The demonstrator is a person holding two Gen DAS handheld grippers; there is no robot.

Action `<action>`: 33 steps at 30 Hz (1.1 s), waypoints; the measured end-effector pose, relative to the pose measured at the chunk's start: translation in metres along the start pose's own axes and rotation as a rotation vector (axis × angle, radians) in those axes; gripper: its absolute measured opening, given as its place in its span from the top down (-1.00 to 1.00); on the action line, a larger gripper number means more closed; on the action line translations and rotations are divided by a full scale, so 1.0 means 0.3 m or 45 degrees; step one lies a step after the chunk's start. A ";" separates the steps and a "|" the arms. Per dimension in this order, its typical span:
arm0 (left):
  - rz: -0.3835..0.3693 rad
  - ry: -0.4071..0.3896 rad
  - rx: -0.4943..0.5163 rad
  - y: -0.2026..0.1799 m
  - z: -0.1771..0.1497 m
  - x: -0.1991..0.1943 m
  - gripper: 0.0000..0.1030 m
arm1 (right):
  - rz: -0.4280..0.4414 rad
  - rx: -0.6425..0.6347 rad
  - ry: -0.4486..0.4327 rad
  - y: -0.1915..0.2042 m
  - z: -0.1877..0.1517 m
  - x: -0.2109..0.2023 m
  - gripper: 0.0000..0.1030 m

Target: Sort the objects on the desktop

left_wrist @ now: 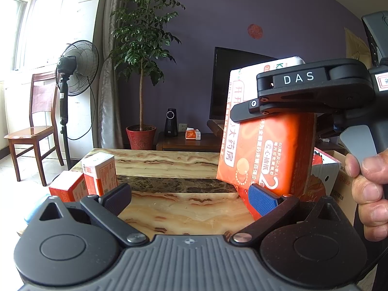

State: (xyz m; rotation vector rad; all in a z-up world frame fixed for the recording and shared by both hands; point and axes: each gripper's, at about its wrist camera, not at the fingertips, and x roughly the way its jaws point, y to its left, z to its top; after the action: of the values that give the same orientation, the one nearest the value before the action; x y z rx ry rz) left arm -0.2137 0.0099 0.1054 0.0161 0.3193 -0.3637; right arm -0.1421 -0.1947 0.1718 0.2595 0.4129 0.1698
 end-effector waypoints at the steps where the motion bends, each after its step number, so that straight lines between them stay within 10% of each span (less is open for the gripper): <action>1: 0.000 0.000 0.000 0.000 0.000 0.000 -0.98 | 0.000 -0.001 0.001 0.001 0.001 0.000 -0.50; 33: -0.007 0.010 0.011 0.000 0.003 0.005 -0.98 | -0.006 -0.008 0.015 0.009 -0.006 0.007 -0.50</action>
State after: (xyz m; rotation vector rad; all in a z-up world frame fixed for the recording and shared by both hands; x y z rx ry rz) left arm -0.2122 0.0094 0.1056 0.0252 0.3257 -0.3706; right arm -0.1412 -0.1912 0.1702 0.2515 0.4243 0.1684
